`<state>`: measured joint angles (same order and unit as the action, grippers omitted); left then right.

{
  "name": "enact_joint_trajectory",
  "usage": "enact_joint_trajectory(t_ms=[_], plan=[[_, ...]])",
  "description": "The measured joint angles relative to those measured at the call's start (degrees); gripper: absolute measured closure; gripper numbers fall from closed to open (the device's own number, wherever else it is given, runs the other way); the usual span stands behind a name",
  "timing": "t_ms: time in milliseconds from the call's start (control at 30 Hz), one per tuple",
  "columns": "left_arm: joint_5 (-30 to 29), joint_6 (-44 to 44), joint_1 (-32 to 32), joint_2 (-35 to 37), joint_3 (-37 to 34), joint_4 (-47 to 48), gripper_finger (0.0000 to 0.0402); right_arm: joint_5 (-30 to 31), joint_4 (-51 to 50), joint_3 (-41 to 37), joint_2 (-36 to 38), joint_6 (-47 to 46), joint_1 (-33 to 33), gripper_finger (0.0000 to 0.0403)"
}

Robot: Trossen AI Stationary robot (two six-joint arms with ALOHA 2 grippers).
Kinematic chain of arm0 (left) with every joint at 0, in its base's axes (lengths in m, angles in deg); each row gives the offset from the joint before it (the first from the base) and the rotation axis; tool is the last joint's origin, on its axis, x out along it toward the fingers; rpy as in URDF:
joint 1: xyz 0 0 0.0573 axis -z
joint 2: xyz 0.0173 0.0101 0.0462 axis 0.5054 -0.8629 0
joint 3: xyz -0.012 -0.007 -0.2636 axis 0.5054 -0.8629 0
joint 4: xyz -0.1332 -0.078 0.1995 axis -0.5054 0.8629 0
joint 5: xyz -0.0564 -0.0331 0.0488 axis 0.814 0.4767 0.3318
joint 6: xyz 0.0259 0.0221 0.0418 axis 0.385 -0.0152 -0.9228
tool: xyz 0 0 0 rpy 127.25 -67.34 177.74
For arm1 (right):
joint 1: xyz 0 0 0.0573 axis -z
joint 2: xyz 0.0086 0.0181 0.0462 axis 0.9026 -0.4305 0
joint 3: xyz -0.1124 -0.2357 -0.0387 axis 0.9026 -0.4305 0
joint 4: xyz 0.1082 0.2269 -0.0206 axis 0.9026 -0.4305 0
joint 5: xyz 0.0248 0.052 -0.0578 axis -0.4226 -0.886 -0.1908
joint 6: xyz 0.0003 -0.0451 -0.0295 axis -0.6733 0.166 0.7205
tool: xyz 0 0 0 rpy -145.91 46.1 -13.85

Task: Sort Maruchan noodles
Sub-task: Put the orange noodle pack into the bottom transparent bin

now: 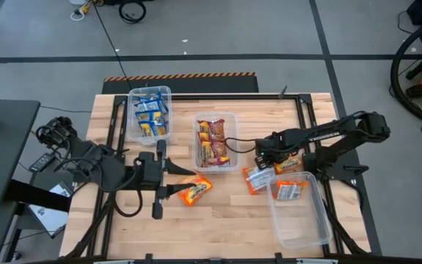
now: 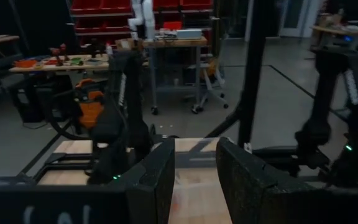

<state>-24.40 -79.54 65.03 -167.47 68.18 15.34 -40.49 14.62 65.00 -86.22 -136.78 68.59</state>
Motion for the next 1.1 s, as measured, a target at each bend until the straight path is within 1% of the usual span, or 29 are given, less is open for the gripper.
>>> enact_joint_trajectory(t_ms=[100, 233, 333, 500, 633, 700, 733, 900, 1000, 1100], plan=[[-1.0, 0.0, -0.2, 0.0, 0.0, -0.2, 0.0278, 2.8, -1.7, -0.4, -0.9, -2.7, 0.2, 0.0245], [-1.1, -0.2, -0.2, 0.0, 0.0, -0.1, 0.0278, 3.2, -1.4, -0.4, -0.9, -5.9, 0.2, 0.0247], [-1.1, -0.5, -0.6, 0.0, 0.0, 0.0, 0.0278, 3.9, -0.9, -0.4, -1.7, -6.5, 0.4, 0.0258], [-1.1, -0.6, -2.0, 0.0, 0.0, 0.0, 0.0278, 4.2, -0.3, -0.3, -4.6, -7.4, 1.1, 0.0299], [-1.1, -0.6, -2.8, 0.0, 0.0, 0.1, 0.0278, 4.7, -0.7, -0.3, -5.0, -7.3, 1.2, 0.0356], [-1.1, -0.6, -3.1, 0.0, 0.0, 0.1, 0.0278, 5.8, -1.0, -0.1, -3.7, -7.2, 1.2, 0.0387], [-1.1, -0.6, -3.1, 0.0, 0.0, 0.1, 0.0278, 6.6, -1.2, 0.5, -2.6, -6.8, 1.2, 0.0393], [-1.1, -0.6, -3.1, 0.0, 0.0, 0.2, 0.0278, 8.5, -5.6, 5.1, 4.0, -4.1, 1.2, 0.0388], [-1.1, -0.6, -3.1, 0.0, 0.0, 0.2, 0.0278, 8.6, -8.1, 8.9, 8.1, -0.3, 1.2, 0.0396], [-1.1, -0.6, -3.1, 0.0, 0.0, 0.2, 0.0278, 8.6, -10.9, 12.8, 11.7, 3.5, 1.2, 0.0396]])
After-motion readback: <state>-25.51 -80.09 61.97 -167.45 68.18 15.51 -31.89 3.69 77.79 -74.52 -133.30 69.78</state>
